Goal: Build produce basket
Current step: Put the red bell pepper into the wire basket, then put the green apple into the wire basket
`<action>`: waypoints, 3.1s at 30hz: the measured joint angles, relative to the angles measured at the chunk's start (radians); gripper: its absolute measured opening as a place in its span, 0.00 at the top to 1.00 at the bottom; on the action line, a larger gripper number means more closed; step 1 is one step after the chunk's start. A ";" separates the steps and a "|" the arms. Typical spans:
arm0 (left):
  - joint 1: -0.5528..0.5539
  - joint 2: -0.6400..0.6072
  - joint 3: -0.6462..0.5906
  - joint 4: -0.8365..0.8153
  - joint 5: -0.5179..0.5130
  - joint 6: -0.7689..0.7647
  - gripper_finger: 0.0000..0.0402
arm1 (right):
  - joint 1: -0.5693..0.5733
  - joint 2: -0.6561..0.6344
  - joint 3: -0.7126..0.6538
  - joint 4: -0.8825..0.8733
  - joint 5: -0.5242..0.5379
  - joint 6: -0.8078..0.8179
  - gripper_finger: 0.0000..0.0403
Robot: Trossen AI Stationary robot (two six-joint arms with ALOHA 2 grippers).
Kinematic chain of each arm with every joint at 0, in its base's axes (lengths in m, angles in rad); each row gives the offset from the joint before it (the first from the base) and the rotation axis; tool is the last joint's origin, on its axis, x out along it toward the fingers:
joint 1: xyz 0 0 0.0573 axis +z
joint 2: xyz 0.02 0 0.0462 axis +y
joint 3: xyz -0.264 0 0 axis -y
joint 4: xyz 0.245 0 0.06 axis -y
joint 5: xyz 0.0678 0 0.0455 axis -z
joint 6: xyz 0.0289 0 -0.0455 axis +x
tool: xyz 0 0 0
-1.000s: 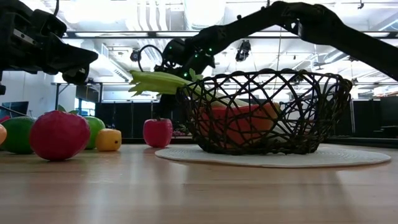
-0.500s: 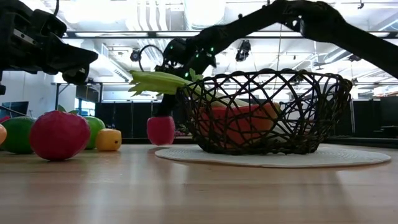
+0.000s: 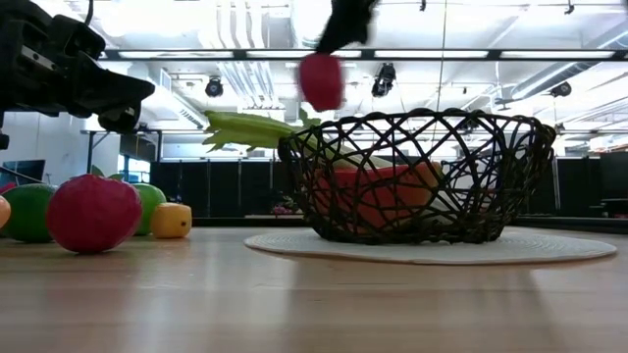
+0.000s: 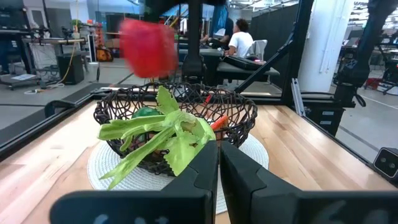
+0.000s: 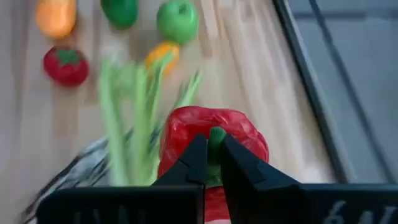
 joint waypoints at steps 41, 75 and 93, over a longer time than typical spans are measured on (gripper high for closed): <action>0.000 0.000 0.000 0.000 0.000 0.000 1.00 | 0.332 -0.469 -0.970 0.397 0.541 0.535 0.58; 0.001 0.160 0.221 -0.175 -0.455 -0.175 1.00 | 0.876 0.099 -0.999 1.635 0.816 0.228 0.64; 0.003 0.640 0.439 -0.685 -0.665 -0.742 0.67 | 0.875 0.099 -0.999 1.634 0.815 0.151 0.65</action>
